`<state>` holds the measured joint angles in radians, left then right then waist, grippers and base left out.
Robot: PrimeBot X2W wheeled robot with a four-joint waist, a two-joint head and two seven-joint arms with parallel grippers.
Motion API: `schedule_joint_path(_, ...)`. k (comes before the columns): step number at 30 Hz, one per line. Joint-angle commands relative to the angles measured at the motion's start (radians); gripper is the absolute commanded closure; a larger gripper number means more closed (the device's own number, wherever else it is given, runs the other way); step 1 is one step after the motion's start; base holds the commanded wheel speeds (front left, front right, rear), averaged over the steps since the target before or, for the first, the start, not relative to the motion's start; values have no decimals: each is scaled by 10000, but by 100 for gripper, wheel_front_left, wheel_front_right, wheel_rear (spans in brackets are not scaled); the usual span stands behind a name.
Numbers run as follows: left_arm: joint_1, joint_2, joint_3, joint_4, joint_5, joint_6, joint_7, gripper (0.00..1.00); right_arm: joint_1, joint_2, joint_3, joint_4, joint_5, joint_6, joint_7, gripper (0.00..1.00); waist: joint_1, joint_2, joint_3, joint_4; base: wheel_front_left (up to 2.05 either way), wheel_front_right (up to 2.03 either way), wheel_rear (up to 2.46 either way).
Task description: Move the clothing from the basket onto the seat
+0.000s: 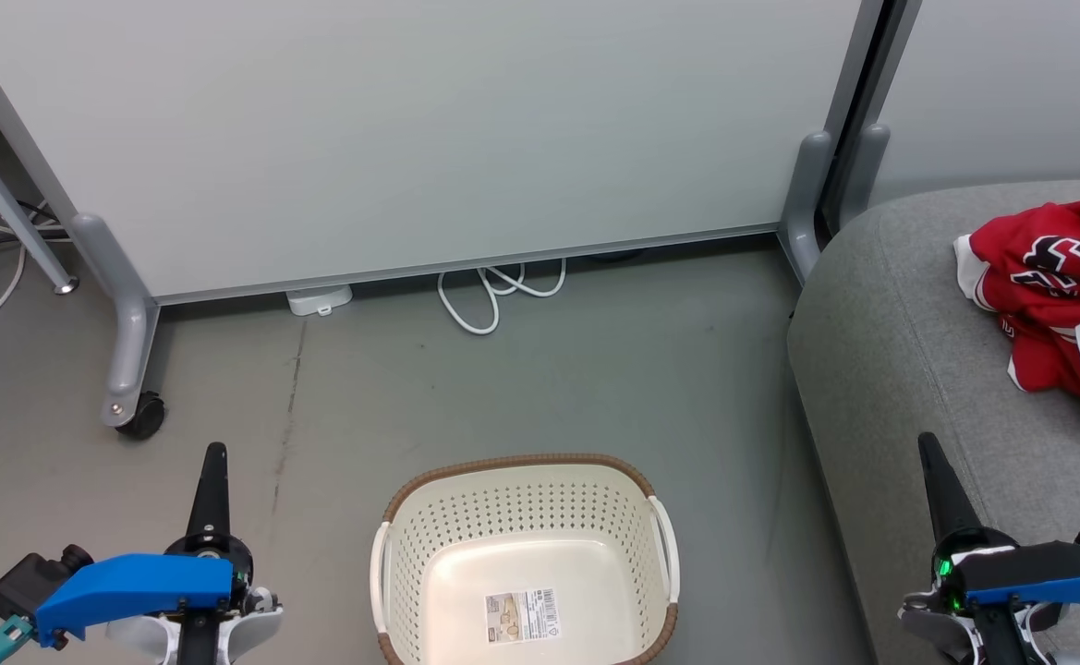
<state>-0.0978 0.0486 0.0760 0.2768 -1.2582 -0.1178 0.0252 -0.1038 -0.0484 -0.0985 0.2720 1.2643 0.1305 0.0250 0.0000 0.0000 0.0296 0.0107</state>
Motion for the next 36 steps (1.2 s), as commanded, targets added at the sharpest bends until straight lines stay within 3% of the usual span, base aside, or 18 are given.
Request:
schedule_joint_path(1, -157, 23, 57, -122, -294, -75, 82, 100, -77, -27, -26, -115, 312, 3, 80, 100, 0, 0, -12, -5, 0, 0, 0)
schedule_joint_path(36, -163, 25, 351, -305, -3053, -159, 791, 100, -75, -30, -149, -271, 3017, 4, 808, 100, 0, 0, -217, -87, 0, 0, 0)
